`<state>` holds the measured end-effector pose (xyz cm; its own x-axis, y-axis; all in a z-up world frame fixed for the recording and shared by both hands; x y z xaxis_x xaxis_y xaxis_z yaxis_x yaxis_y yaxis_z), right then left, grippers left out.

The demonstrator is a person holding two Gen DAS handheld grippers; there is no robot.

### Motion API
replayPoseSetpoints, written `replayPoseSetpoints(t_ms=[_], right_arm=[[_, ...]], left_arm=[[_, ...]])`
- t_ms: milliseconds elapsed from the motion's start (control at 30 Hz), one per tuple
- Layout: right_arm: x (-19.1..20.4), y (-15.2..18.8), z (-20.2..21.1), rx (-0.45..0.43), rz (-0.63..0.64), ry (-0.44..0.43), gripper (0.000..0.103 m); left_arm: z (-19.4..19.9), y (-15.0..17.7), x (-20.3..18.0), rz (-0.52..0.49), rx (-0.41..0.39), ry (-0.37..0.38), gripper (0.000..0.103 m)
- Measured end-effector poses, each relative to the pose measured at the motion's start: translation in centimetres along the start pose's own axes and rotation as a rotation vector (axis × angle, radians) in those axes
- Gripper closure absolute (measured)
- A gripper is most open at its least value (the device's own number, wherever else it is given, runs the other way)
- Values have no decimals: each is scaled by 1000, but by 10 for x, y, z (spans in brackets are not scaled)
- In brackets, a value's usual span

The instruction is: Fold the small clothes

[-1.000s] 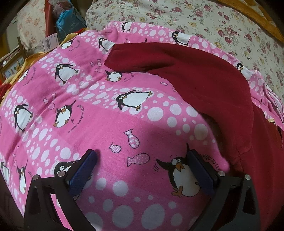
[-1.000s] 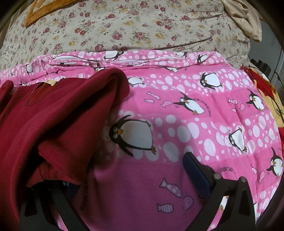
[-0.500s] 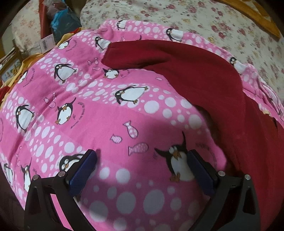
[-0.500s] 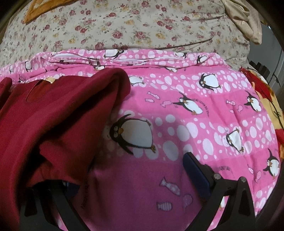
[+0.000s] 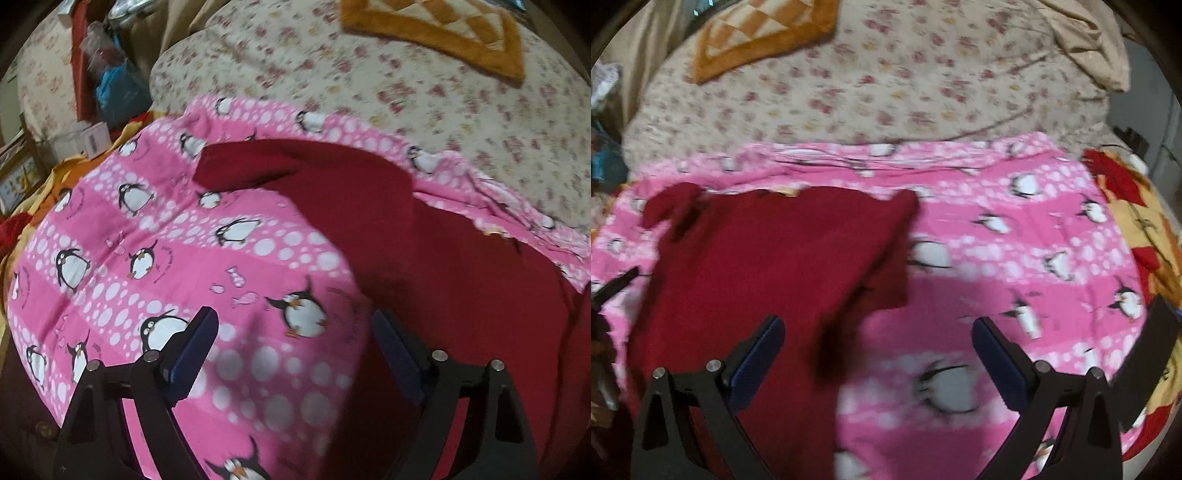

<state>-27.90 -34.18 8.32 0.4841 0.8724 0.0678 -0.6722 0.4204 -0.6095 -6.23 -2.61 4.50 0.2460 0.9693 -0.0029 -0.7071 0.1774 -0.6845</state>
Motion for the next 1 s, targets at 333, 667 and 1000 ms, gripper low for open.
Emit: replayPoseSetpoints(t_ms=[333, 667, 1000], right_arm=[[94, -6, -11, -33, 99, 13, 0], [123, -15, -30, 36, 16, -15, 0], [127, -12, -40, 70, -31, -46, 0]], left_arm=[[19, 10, -35, -75, -18, 65, 34], [17, 8, -47, -86, -17, 96, 34], [14, 11, -49, -87, -7, 93, 34]])
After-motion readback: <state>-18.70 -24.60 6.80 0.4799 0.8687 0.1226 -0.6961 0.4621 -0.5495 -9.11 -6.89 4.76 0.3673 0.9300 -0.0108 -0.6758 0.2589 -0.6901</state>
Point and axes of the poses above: each gripper's, at about its wrist camera, not at the fingertips, and z roughly against the way its jaws point, x to its left, y to its underside, the point moved 1 cm from there along -z, roughly the way its jaws point, and after that the axes turned 3 degrees about y, right-handed, at the moved point
